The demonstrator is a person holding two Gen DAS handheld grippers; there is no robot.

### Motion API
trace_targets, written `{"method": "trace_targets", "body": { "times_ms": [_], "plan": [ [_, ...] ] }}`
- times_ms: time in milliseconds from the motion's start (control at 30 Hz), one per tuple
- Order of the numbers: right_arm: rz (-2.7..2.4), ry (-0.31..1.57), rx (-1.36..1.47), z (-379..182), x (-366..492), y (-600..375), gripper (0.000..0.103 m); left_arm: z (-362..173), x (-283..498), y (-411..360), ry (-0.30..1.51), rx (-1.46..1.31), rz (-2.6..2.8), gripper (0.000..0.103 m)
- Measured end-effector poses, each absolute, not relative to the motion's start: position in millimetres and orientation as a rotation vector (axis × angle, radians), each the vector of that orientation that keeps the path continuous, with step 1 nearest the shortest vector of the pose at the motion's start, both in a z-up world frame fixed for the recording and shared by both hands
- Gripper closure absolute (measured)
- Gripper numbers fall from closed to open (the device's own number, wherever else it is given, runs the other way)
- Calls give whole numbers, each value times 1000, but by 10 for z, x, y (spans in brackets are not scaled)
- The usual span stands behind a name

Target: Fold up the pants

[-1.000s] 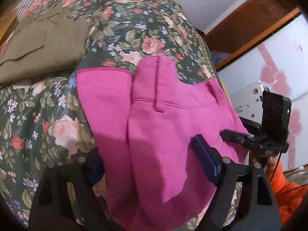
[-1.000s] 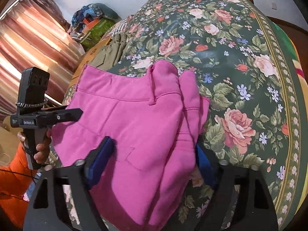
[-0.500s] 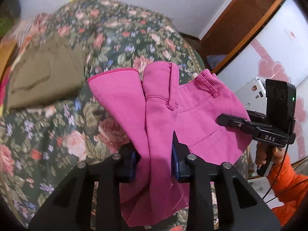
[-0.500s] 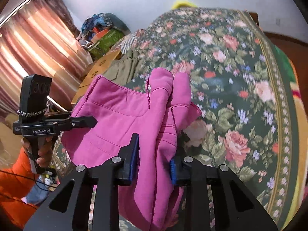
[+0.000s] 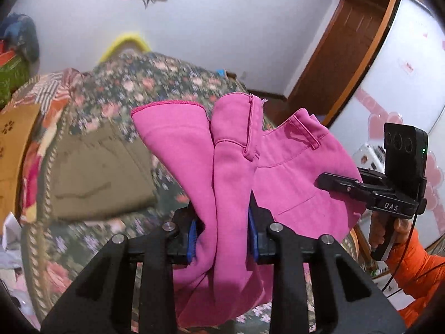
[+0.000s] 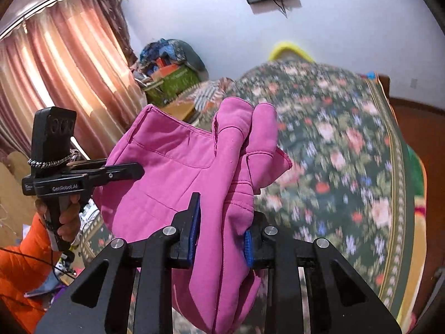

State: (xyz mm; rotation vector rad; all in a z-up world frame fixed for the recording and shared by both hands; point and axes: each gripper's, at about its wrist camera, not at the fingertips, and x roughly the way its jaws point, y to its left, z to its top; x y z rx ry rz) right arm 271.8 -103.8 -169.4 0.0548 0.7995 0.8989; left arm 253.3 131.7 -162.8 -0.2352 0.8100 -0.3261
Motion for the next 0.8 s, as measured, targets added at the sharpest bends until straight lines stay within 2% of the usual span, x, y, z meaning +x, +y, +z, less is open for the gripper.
{"method": "trace_targets", "body": {
  "times_ms": [467,633,800],
  "plan": [
    [1001,674,-45,-1386,3334,17,80,-1376,3013,2577,691,-227,-206,74],
    [1034,672,-52,-1484,3592,465,79,-1542,3256,2999,700,-209,-157,73],
    [1041,726,-42,-1789,3881,843,79,-1934,3503,3342,751,-231,-131,73]
  ]
}}
